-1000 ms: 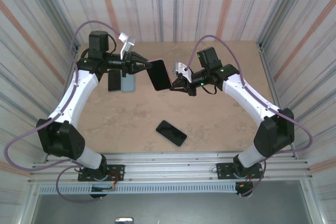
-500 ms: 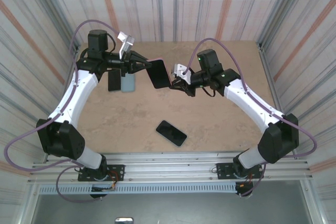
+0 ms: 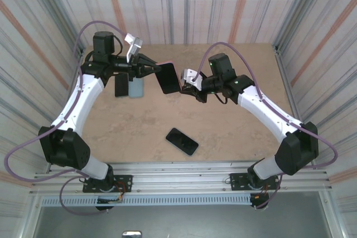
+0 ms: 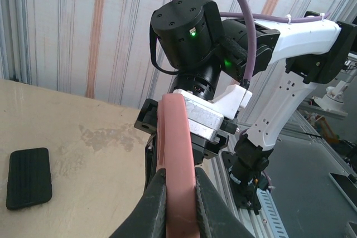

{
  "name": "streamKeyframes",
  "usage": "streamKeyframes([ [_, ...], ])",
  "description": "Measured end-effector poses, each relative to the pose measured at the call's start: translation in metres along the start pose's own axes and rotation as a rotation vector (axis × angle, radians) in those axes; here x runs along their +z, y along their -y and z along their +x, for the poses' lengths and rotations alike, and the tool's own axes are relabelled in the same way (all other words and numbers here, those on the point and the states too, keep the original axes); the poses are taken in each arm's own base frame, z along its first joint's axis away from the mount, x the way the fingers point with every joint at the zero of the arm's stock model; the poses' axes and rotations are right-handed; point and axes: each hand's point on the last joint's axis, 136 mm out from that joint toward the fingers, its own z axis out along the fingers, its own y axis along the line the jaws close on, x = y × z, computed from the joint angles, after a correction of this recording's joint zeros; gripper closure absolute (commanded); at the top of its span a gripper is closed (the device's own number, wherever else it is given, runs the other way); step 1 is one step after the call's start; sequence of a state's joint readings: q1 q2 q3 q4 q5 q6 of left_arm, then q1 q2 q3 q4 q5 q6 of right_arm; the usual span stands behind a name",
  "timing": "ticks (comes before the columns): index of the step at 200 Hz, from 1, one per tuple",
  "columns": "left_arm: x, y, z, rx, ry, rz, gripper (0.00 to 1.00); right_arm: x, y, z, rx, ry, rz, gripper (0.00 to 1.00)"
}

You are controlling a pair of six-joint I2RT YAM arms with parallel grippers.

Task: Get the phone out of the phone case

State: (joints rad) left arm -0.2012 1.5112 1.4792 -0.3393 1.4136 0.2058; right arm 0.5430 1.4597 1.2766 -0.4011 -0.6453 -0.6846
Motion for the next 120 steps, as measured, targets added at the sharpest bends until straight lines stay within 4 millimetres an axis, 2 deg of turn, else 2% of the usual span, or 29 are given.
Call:
streamKeyframes([
  [120, 0.001, -0.006, -0.001, 0.011, 0.001, -0.004, 1.00, 0.005, 0.011, 0.003, 0.016, 0.042, 0.063, 0.86],
])
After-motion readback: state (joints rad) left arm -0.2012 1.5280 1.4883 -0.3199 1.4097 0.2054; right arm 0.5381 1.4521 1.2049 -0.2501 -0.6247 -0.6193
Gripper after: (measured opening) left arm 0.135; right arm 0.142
